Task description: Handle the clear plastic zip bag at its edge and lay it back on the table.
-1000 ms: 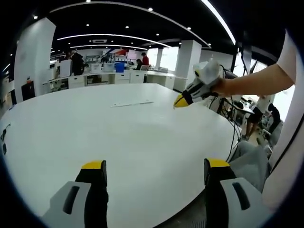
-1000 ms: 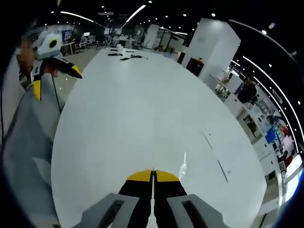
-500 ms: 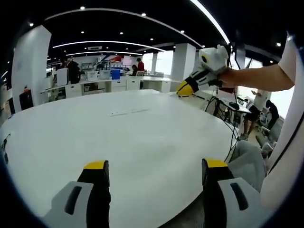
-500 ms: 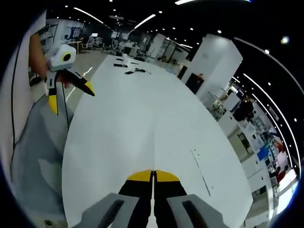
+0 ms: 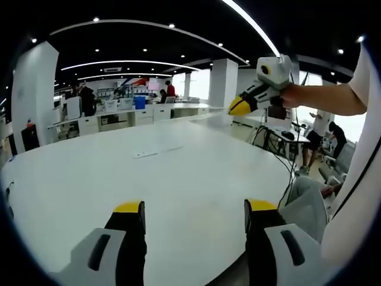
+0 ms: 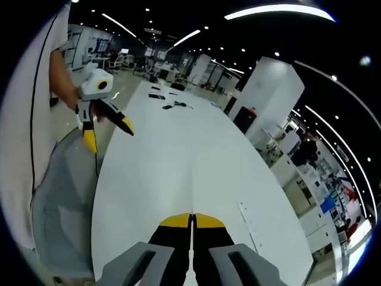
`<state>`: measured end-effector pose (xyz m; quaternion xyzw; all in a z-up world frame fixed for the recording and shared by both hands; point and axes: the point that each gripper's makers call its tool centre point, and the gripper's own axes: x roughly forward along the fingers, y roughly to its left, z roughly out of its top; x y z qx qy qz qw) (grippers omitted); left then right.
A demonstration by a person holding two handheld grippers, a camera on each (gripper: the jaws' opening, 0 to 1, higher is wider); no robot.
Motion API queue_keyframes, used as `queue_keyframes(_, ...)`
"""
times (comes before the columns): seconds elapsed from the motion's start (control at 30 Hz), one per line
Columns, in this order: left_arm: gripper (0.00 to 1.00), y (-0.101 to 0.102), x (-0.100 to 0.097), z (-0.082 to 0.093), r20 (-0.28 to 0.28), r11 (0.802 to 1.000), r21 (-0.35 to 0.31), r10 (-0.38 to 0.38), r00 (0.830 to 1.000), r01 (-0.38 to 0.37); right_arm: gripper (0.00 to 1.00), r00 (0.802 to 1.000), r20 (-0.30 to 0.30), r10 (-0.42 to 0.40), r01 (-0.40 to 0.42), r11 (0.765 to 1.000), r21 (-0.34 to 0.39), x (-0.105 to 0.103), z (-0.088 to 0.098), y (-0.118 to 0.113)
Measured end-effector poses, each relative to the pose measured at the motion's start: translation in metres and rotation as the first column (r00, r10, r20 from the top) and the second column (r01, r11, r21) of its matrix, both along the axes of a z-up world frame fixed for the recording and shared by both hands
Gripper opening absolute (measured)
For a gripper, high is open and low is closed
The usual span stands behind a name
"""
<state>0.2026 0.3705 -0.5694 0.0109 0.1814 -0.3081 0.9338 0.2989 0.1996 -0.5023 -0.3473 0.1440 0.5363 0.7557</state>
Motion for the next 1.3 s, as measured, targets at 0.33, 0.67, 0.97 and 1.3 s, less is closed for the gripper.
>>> queue_keyframes(0.33, 0.43, 0.002, 0.007, 0.043, 0.086, 0.995, 0.045, -0.092, 0.992, 0.089, 0.00, 0.995, -0.027, 0.094, -0.093, 0.994, 0.059, -0.031, 0.030, 0.009)
queue_keyframes(0.67, 0.41, -0.004, 0.018, 0.074, 0.129, 0.990, 0.040, -0.137, 0.982, 0.133, 0.00, 0.991, -0.036, 0.130, -0.126, 0.988, 0.086, -0.052, 0.046, 0.016)
queue_keyframes(0.97, 0.36, 0.000, 0.033, 0.091, 0.144, 0.987, 0.036, -0.157, 0.977, 0.154, 0.00, 0.984, -0.048, 0.169, -0.163, 0.980, 0.115, -0.067, 0.063, 0.020)
queue_keyframes(1.3, 0.27, 0.004, 0.045, 0.103, 0.157, 0.981, -0.004, -0.189, 0.969, 0.192, 0.00, 0.975, -0.061, 0.211, -0.201, 0.969, 0.147, -0.082, 0.078, 0.022)
